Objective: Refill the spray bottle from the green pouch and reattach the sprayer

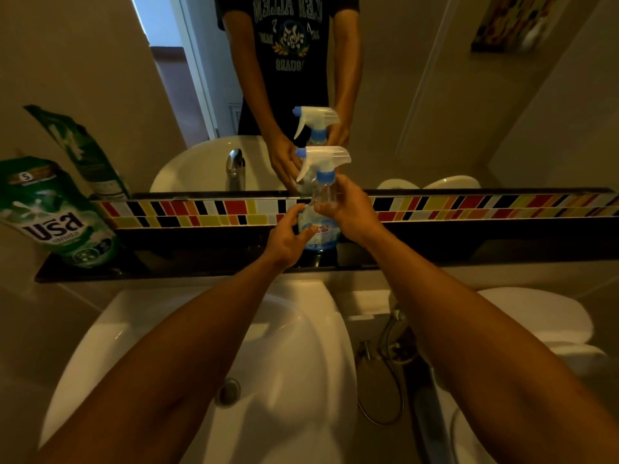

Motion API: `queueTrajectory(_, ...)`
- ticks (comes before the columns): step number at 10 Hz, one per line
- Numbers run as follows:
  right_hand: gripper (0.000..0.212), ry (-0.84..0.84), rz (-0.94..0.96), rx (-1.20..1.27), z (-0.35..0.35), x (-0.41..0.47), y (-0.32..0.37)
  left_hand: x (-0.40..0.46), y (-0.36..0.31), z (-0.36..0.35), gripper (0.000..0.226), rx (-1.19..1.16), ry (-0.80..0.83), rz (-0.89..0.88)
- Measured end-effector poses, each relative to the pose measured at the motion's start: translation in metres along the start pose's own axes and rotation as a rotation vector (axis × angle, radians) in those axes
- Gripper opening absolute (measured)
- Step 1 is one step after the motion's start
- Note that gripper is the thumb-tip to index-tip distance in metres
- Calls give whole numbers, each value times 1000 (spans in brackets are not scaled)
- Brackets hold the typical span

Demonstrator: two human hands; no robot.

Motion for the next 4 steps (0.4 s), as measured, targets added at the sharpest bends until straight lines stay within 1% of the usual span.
queueTrajectory(2, 51, -1, -22, 18, -3, -4, -4, -3, -2, 0, 60, -18, 0, 32)
queueTrajectory(3, 64, 4, -14, 39, -3, -5, -5, -7, -7, 2, 64, 8, 23, 49)
queueTrajectory(4, 75, -53, 20, 128, -2, -22, 0, -14, -17, 17, 61, 180, 42, 24)
Point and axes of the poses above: each hand's wrist, its own x-axis towards the middle knuckle, its own z-axis out of the back of the hand, y = z × x, the point moved 10 cm from there along x, towards the middle knuckle, and after that the axes turned 13 degrees about -z, right-handed, at the moved point
